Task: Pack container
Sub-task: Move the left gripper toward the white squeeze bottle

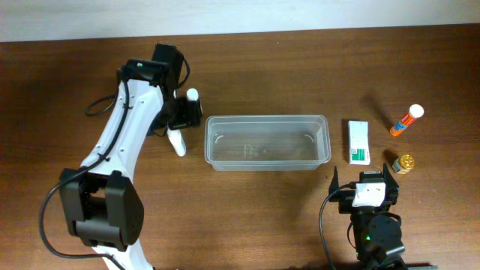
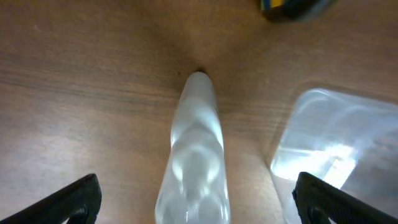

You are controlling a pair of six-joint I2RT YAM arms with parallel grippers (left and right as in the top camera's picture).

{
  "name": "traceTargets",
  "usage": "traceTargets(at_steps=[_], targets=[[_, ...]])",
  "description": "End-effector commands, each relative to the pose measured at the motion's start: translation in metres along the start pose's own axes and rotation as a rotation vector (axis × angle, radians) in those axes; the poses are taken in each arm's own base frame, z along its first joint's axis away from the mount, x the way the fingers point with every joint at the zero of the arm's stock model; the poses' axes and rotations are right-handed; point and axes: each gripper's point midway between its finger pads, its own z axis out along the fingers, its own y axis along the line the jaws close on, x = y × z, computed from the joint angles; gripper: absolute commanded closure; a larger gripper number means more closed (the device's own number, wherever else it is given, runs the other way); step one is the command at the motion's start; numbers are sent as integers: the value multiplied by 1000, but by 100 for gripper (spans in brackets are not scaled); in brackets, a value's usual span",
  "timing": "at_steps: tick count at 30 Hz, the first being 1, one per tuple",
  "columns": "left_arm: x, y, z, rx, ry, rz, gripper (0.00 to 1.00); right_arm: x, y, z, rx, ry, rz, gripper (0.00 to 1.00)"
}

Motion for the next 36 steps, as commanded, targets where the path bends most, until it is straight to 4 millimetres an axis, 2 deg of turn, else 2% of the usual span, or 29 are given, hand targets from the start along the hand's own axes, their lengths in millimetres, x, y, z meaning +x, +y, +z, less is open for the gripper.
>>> traceTargets(at_steps=[1, 4, 15, 26, 28, 29, 36], targets=[[3, 5, 23, -32, 22, -42, 1, -2, -1, -1, 2, -5, -4, 2], [2, -2, 30, 2, 14, -42, 1, -2, -1, -1, 2, -5, -4, 2], [-4, -4, 36, 11, -14, -44, 2, -2, -1, -1, 2, -5, -5, 2], [-6, 1, 37, -20, -28, -44, 11, -2, -1, -1, 2, -5, -4, 2], [-6, 1, 37, -21, -27, -44, 23, -2, -1, -1, 2, -5, -4, 2], [-6, 1, 37, -21, -27, -44, 25, -2, -1, -1, 2, -5, -4, 2], [-5, 2, 38, -22, -23, -43, 25, -2, -1, -1, 2, -5, -4, 2]])
